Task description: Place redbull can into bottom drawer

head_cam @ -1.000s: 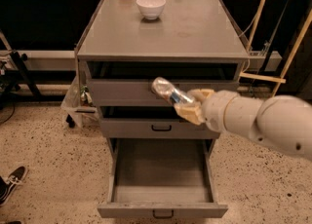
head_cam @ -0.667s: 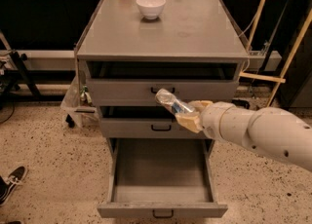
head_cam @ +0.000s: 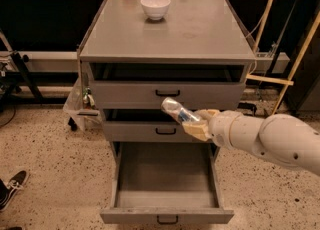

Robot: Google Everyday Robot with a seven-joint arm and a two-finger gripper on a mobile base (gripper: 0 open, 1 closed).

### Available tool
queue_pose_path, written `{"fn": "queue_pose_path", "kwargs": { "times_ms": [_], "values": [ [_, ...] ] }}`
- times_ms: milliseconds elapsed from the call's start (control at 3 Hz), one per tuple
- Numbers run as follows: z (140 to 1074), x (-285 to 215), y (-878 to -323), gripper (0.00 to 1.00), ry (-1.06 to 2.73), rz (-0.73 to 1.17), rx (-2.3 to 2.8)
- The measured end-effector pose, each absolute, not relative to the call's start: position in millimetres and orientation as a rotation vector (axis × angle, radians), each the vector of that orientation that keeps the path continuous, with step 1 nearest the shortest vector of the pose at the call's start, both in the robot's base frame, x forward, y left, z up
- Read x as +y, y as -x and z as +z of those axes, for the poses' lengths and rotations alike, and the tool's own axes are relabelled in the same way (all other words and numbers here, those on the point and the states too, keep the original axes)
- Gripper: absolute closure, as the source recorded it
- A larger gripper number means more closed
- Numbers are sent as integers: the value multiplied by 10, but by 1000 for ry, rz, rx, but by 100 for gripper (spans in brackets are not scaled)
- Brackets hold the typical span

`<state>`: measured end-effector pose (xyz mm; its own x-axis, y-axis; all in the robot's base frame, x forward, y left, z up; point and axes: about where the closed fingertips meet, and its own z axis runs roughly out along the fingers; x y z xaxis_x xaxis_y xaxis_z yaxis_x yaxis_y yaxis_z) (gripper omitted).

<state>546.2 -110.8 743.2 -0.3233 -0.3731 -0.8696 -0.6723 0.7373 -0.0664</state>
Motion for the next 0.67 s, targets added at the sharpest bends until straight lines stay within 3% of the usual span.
{"fn": "queue_pose_path", "kwargs": {
  "times_ms": [667],
  "values": [
    [6332, -1475, -5702, 100, 836, 757, 1933]
  ]
}}
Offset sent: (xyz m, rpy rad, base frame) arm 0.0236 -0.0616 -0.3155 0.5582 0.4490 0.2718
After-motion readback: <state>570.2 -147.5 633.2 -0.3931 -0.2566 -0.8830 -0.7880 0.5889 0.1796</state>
